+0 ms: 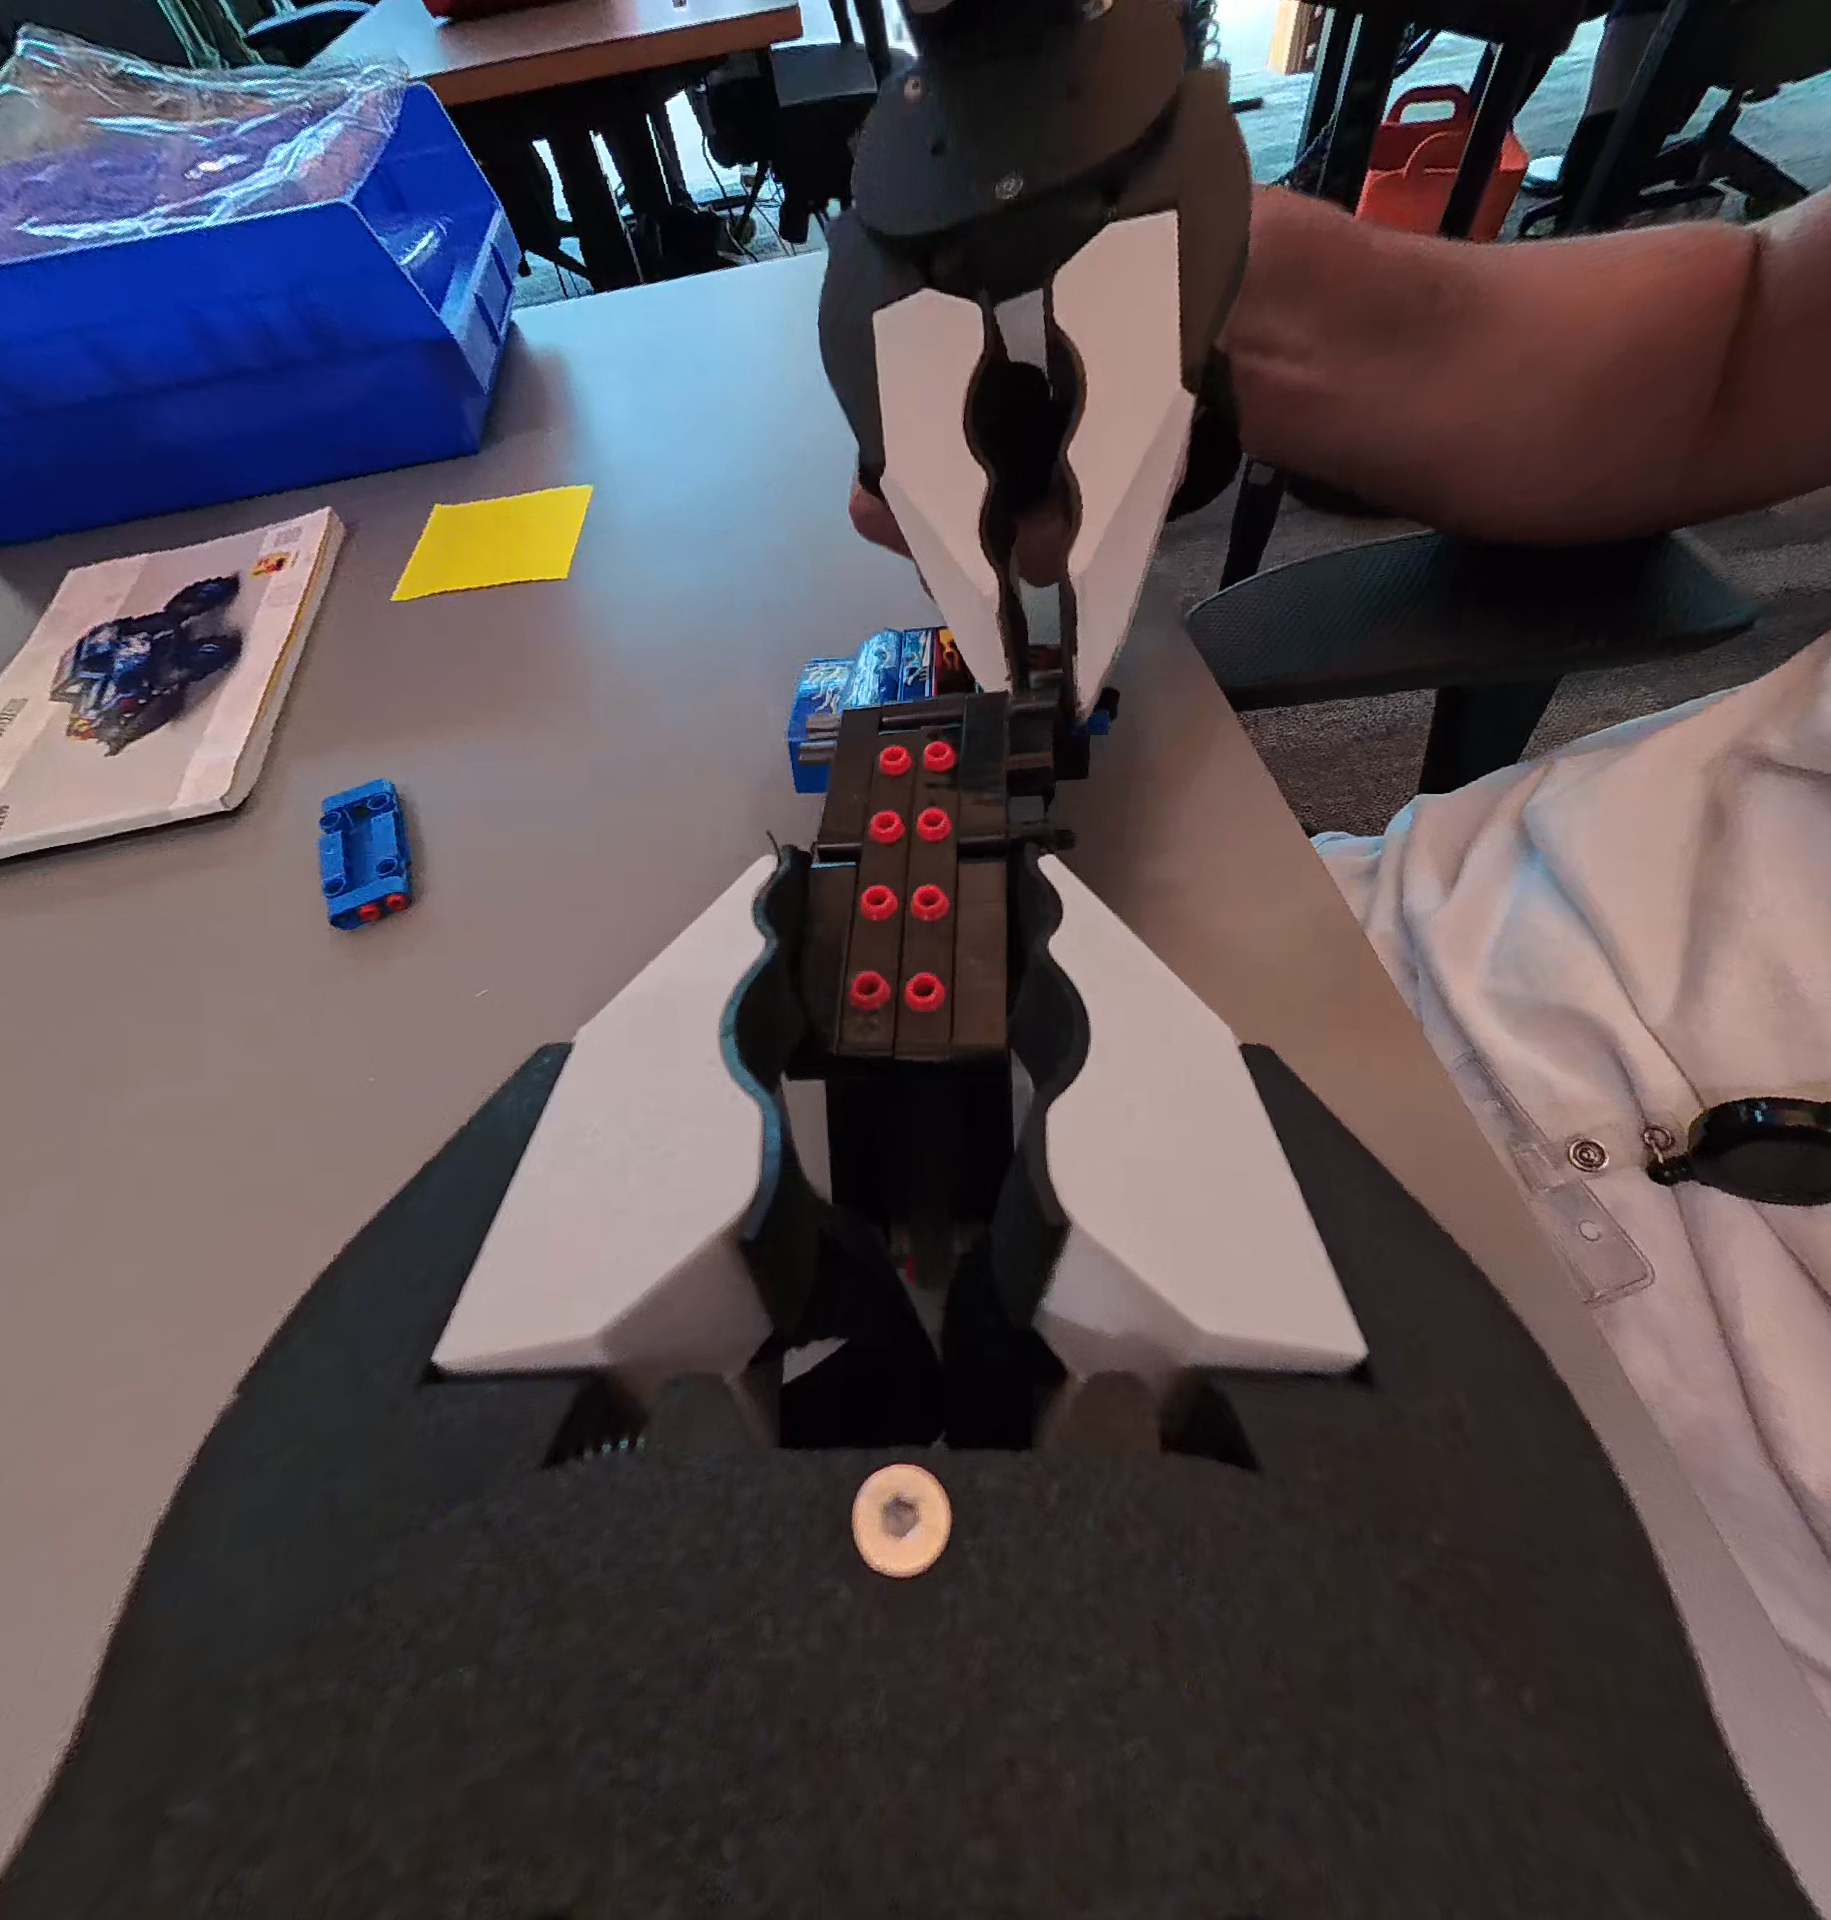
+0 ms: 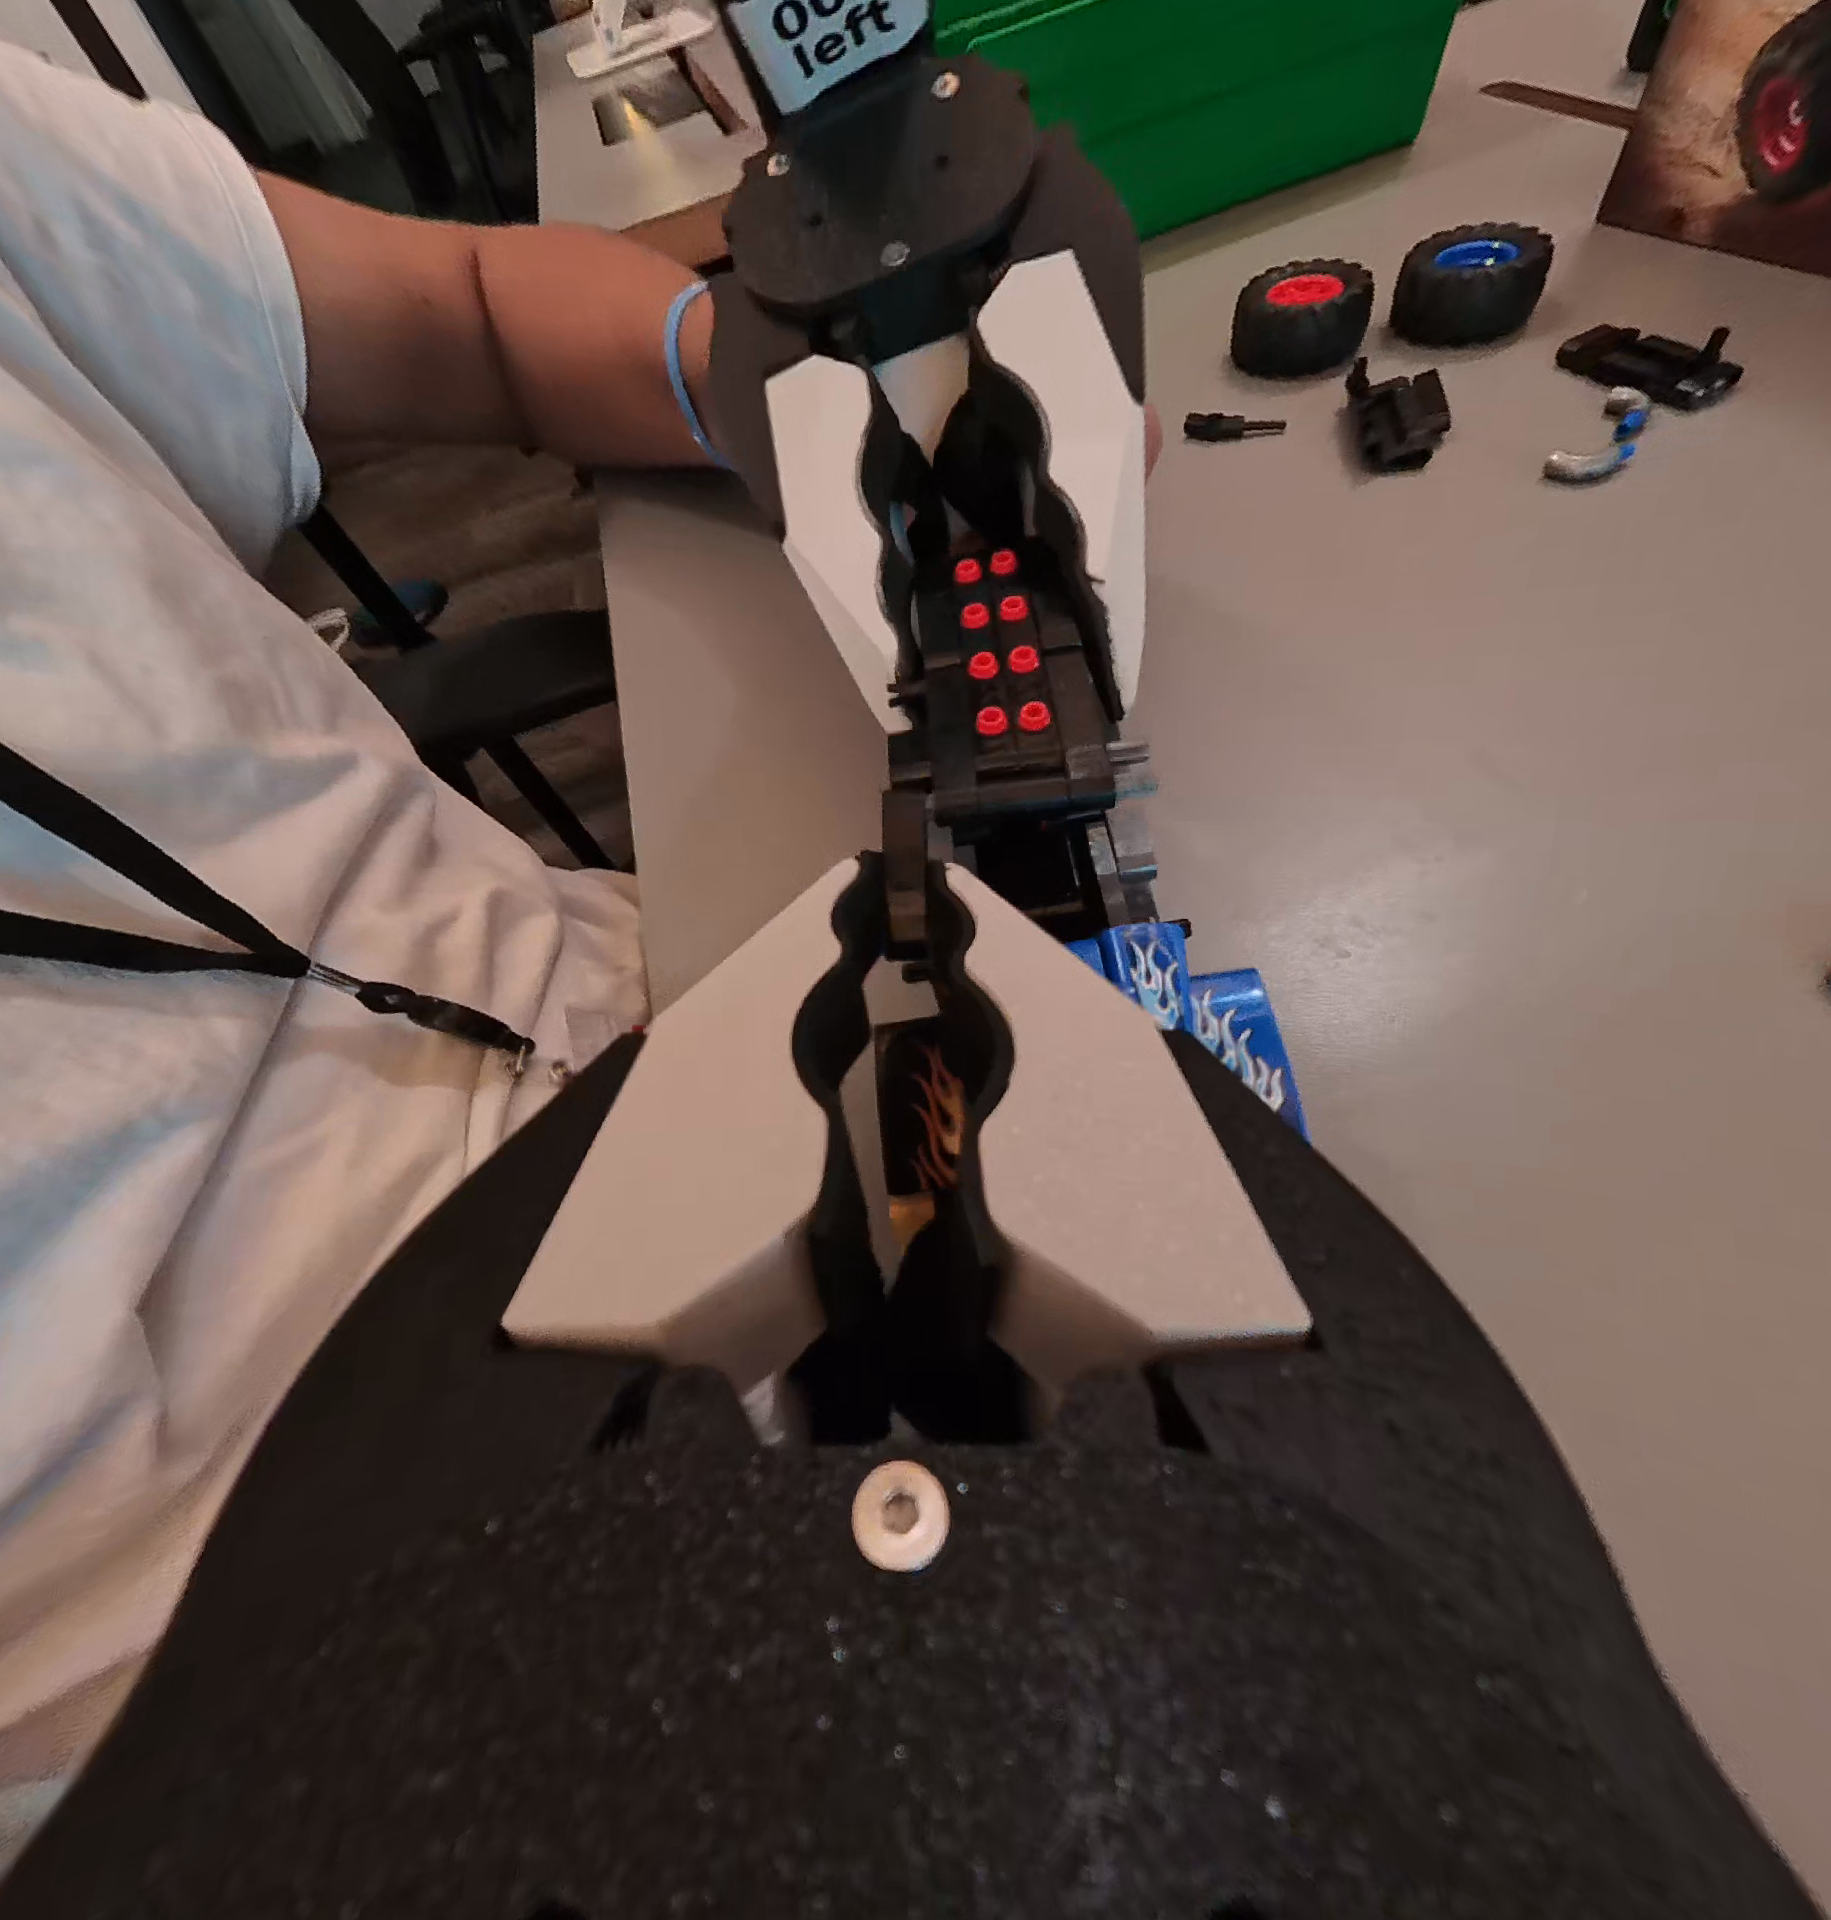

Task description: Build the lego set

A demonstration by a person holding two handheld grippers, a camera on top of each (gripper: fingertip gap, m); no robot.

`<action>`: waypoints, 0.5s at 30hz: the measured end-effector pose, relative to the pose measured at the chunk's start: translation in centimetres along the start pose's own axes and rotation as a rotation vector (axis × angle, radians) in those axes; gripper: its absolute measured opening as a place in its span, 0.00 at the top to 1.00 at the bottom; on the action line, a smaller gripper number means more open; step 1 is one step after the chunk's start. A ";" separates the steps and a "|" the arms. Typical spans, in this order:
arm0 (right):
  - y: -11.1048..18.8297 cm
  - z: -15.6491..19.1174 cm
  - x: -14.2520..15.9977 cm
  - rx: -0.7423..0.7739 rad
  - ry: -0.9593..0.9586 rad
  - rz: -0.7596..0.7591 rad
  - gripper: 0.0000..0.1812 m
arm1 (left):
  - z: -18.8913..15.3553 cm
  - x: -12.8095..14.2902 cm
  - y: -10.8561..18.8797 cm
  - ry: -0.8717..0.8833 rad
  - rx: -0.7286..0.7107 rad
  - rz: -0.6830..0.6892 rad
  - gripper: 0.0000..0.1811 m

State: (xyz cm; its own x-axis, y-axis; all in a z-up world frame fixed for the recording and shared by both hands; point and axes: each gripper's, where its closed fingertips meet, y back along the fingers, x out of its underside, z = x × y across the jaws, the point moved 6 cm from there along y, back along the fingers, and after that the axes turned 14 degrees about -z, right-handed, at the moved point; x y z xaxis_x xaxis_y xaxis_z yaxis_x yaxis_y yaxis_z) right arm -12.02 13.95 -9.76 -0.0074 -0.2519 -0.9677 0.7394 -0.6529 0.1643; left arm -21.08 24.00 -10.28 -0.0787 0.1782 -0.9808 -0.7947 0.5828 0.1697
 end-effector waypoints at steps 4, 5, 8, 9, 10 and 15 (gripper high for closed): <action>0.0 0.3 0.1 -0.064 0.034 -0.014 0.97 | -0.2 -0.1 0.0 0.054 0.035 0.014 0.79; 0.1 0.2 0.1 -0.078 0.005 -0.028 0.97 | -0.2 -0.1 0.0 0.049 0.034 0.012 0.80; 0.1 -0.6 0.1 -0.053 -0.004 -0.053 0.95 | 0.1 -0.1 0.0 0.045 0.013 0.009 0.80; 0.0 -0.5 0.1 -0.047 0.002 -0.050 0.96 | 0.1 -0.1 0.2 0.044 0.017 0.016 0.79; -0.2 -0.4 0.1 -0.040 0.021 -0.040 0.96 | -0.1 -0.1 0.3 0.063 0.048 0.032 0.79; -0.8 0.2 -0.2 0.019 0.124 0.020 0.96 | -0.1 -0.9 -0.2 0.172 0.061 0.061 0.58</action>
State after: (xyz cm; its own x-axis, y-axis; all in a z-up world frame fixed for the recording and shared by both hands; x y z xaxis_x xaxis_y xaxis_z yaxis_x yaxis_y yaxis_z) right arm -12.74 14.35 -9.71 0.0918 -0.1753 -0.9802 0.7256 -0.6623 0.1865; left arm -20.88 23.68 -9.39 -0.2312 0.0796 -0.9696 -0.7477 0.6231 0.2295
